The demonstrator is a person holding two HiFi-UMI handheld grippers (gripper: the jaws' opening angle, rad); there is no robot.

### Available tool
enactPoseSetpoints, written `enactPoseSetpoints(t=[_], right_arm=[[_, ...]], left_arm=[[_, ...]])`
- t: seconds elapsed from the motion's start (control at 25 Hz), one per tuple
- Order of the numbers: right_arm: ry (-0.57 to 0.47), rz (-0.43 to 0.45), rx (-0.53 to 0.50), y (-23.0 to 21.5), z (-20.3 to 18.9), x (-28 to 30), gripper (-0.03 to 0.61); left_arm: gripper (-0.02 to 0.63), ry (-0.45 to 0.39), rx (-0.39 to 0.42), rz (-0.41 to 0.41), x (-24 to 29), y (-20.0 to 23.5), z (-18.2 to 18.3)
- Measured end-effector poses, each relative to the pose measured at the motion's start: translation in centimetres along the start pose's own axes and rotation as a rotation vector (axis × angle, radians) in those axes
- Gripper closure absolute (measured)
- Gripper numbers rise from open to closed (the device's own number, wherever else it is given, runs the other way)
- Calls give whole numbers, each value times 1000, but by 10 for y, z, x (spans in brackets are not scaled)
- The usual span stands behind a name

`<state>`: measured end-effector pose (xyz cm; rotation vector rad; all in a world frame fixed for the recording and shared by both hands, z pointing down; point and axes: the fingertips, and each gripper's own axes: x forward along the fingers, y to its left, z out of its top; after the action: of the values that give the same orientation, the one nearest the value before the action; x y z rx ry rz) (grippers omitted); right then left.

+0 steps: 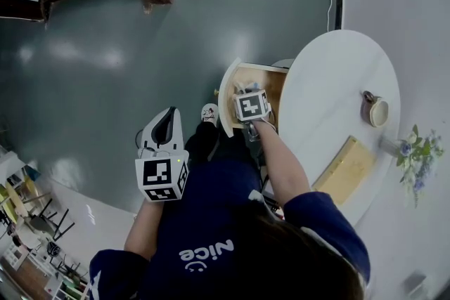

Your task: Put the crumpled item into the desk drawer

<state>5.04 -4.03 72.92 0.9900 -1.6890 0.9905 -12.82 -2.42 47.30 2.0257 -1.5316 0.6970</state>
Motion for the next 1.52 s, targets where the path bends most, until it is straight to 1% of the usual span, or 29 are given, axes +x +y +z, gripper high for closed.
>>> enactPoseSetpoints(t=[0.12,0.2,0.32,0.4,0.52,0.64,0.84,0.96,1.12,1.2,1.36,1.52], right_arm=[[31,5,4,0,-5,6,518],[76,2,16,-1,-12,9,518],[87,4,16,-4,-13,16,518],[111,3,37,-8,-19,19,518],[98,16,36,-12,-17,25,518],[124,11,23,-15,-22,28,518],[139,25,1,-10,-23,36,515],[133,29,-27,-9,-22,42,515],[140,15,-22,-10,-24,43,511],[133,22,-15,-8,-23,43,506],[110,42,7,-5,-19,42,474],[88,55,13,-2,-15,35,393]], left_arm=[[610,16,-8,4,3,1,-5],[611,26,-13,4,5,1,-7],[611,37,-9,5,5,-1,-11],[611,44,-7,8,6,-1,-14],[611,52,-32,6,7,-1,-17],[611,61,-53,7,6,-1,-22],[611,71,4,12,7,-4,-24],[611,68,-3,6,8,-8,-25],[611,75,-10,7,5,-10,-30],[611,80,-10,8,4,-9,-32],[611,82,-15,9,2,-8,-36],[610,68,-14,3,1,-8,-33]])
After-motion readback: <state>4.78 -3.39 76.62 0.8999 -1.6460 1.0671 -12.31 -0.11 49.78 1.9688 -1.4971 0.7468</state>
